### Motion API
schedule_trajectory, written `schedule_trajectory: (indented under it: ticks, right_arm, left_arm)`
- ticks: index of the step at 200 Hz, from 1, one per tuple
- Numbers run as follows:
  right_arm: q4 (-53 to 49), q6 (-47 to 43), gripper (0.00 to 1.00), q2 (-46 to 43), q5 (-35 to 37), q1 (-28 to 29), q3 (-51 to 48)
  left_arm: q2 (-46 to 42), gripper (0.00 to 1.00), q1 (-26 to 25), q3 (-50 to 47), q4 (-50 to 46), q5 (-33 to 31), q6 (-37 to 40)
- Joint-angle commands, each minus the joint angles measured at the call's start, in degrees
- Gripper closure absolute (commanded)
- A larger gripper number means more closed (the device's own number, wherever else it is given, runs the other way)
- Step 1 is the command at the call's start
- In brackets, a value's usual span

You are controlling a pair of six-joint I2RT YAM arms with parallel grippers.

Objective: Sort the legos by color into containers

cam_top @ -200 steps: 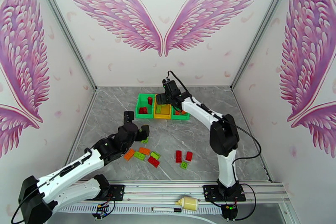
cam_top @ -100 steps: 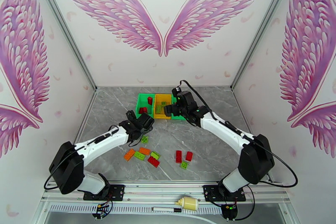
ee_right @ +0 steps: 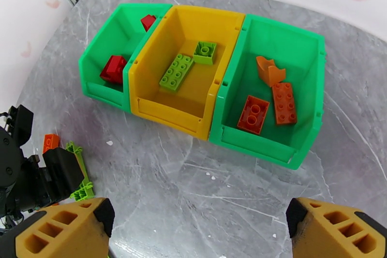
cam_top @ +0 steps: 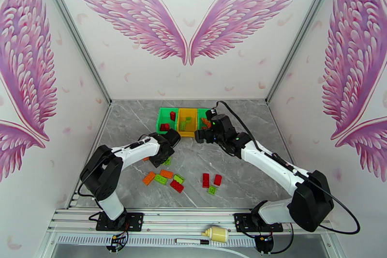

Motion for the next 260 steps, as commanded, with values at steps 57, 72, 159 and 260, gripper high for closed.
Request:
schedule_trajectory:
  ticks: [57,72,159,260]
  right_arm:
    - [0.15,3.28,0.0,-1.66,-3.29,0.37,-0.96]
    - [0.2,3.54,0.0,-1.82,-3.63,0.44,-1.05]
    - [6.75,1.24,0.0,-6.4,-12.21,0.42,-6.92]
    - [8.53,-0.58,0.01,-9.96,-13.18,0.42,-9.16]
  left_arm:
    - [4.92,0.63,1.75,3.36,-0.39,3.96,0.97]
    - [4.55,0.68,1.81,3.58,-0.79,3.31,1.14]
    - [-0.13,0.71,1.24,10.3,-4.99,-3.07,12.11]
    - [8.96,0.79,0.23,32.1,0.51,1.92,38.05]
